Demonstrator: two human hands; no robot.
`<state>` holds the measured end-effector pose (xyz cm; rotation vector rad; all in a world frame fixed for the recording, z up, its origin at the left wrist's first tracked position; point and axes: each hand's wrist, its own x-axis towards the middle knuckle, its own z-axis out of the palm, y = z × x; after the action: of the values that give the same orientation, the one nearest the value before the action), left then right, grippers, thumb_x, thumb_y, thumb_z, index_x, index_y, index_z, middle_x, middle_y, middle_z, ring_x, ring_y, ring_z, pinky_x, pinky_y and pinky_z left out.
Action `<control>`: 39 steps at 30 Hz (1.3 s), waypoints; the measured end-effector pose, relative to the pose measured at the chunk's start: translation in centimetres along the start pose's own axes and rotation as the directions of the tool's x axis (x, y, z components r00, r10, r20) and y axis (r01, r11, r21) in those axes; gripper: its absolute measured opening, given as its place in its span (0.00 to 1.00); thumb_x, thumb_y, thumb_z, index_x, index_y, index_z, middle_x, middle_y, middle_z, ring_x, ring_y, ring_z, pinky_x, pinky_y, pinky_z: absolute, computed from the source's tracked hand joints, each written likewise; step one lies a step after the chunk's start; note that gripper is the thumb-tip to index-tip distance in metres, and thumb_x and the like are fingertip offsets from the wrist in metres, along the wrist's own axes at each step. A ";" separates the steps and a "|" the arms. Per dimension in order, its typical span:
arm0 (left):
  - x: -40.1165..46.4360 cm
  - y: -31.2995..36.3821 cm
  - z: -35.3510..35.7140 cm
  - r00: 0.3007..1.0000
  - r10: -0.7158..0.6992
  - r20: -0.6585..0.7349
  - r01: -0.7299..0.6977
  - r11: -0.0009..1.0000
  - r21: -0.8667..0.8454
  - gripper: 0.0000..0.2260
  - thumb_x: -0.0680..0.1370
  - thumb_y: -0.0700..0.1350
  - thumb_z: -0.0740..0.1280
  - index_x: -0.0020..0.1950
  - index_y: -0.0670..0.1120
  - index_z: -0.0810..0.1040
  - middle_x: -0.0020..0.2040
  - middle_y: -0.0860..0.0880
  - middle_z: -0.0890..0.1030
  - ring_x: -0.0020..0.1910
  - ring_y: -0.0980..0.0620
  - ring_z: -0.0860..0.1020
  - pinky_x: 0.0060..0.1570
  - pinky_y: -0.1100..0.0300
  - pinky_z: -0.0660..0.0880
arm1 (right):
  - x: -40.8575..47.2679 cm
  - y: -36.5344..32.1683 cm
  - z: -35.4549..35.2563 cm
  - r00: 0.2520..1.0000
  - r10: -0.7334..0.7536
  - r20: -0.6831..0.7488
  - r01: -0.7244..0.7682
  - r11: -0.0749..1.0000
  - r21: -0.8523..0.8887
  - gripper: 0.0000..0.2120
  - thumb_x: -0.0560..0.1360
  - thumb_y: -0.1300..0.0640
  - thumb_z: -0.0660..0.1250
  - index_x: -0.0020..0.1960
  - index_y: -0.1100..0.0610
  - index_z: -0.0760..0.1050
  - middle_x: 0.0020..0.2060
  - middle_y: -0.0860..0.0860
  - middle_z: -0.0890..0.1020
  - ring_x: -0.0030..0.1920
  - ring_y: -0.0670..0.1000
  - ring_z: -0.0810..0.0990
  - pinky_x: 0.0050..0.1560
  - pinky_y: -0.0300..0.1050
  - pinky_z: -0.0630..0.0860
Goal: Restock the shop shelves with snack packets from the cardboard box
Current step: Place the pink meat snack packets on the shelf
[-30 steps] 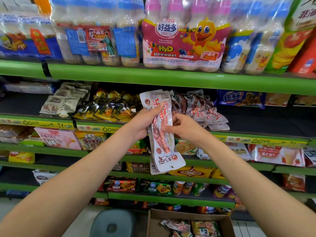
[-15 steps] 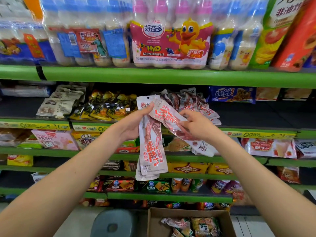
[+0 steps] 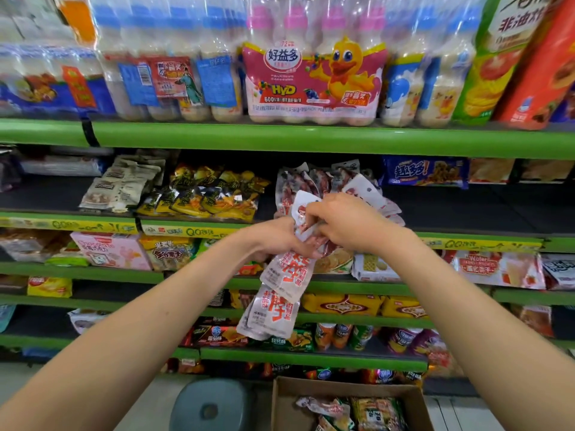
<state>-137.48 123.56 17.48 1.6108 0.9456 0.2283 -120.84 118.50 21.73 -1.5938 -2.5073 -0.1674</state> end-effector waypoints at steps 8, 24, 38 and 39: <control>-0.4 -1.6 -0.5 0.989 0.007 -0.146 -0.044 0.967 -0.251 0.15 0.73 0.37 0.75 0.59 0.43 0.80 0.48 0.45 0.87 0.46 0.46 0.86 0.44 0.53 0.81 | -3.6 0.6 3.3 0.879 0.442 -0.179 -0.312 0.817 0.485 0.15 0.78 0.45 0.64 0.41 0.56 0.73 0.37 0.46 0.74 0.42 0.47 0.70 0.40 0.42 0.65; -0.2 -0.4 0.9 0.974 0.028 -0.227 -0.145 0.843 -0.518 0.14 0.83 0.38 0.58 0.67 0.37 0.74 0.63 0.37 0.80 0.63 0.37 0.78 0.65 0.40 0.73 | -4.1 0.7 5.0 0.789 0.454 0.414 -0.334 -0.249 0.909 0.10 0.78 0.60 0.67 0.59 0.56 0.76 0.47 0.56 0.87 0.47 0.57 0.86 0.42 0.51 0.83; 0.1 -0.1 0.3 0.932 0.141 -0.335 -0.259 0.903 -0.342 0.11 0.83 0.49 0.61 0.59 0.49 0.80 0.55 0.47 0.86 0.53 0.45 0.84 0.55 0.41 0.80 | -4.3 -0.8 6.1 0.854 0.419 0.307 -0.322 -0.037 0.946 0.06 0.71 0.64 0.75 0.48 0.61 0.83 0.43 0.59 0.87 0.42 0.60 0.86 0.46 0.55 0.84; 0.1 0.0 0.1 0.933 0.123 -0.337 -0.249 0.898 -0.364 0.11 0.83 0.50 0.61 0.61 0.48 0.79 0.55 0.47 0.85 0.54 0.45 0.84 0.57 0.39 0.79 | -4.2 -0.9 6.0 0.852 0.437 0.289 -0.300 -0.046 0.953 0.06 0.71 0.64 0.75 0.48 0.61 0.83 0.43 0.59 0.87 0.42 0.59 0.86 0.44 0.54 0.84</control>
<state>-137.35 123.52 17.44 1.2994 0.9019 0.7801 -120.43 115.52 15.01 -1.3053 -1.1481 1.2734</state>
